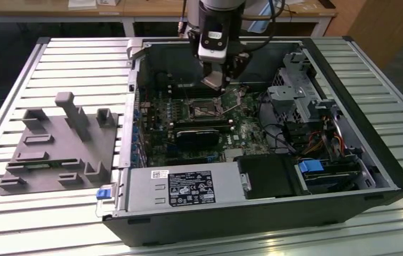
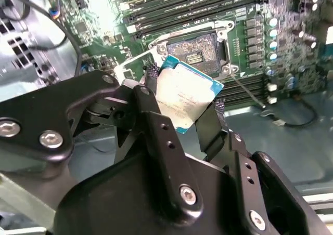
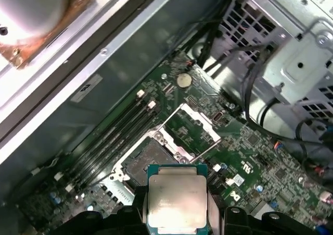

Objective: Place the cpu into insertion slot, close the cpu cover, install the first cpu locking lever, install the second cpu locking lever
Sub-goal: 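Place the cpu into insertion slot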

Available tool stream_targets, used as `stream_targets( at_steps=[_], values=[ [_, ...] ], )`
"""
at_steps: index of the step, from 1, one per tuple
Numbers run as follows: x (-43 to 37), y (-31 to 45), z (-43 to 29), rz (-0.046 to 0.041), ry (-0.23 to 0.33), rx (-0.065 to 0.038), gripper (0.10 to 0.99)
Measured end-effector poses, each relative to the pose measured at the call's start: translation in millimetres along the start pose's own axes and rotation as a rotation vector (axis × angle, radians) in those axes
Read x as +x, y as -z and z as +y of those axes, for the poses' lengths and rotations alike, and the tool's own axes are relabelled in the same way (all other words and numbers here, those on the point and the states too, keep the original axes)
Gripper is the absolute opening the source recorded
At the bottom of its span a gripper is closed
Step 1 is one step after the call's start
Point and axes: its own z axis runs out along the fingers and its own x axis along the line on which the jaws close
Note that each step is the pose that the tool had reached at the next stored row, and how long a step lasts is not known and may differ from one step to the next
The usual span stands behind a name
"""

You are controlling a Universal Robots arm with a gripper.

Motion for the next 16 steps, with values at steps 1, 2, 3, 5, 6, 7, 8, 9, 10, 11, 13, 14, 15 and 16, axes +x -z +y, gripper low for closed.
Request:
stream_targets(
  at_steps=[1, 2, 3, 5, 6, 7, 8, 9, 10, 11, 13, 14, 15, 16],
  values=[
    [0.0, -0.2, 0.0, -0.0015, -0.018, 0.000, 0.541],
    [0.0, -0.4, 0.0, -0.0032, -0.037, 0.000, 0.541],
    [0.0, -0.6, 0.0, -0.0047, -0.055, 0.000, 0.541],
    [0.0, -1.0, -0.1, -0.0078, -0.091, 0.000, 0.541],
    [0.0, -1.2, -0.1, -0.0093, -0.108, 0.000, 0.541],
    [0.0, -1.4, -0.1, -0.0109, -0.126, 0.000, 0.541],
    [0.0, -1.7, -0.1, -0.0126, -0.146, 0.000, 0.541],
    [0.0, -1.9, -0.1, -0.0141, -0.164, 0.000, 0.541],
    [0.0, -2.2, -0.2, -0.0157, -0.182, 0.000, 0.541],
    [0.0, -2.4, -0.2, -0.0172, -0.200, 0.000, 0.541],
    [0.0, -2.9, -0.2, -0.0203, -0.236, 0.000, 0.541],
    [0.0, -3.1, -0.3, -0.0218, -0.253, 0.001, 0.541],
    [0.0, -3.4, -0.3, -0.0235, -0.272, 0.001, 0.541],
    [0.0, -3.7, -0.3, -0.0250, -0.290, 0.001, 0.541]
  ],
)
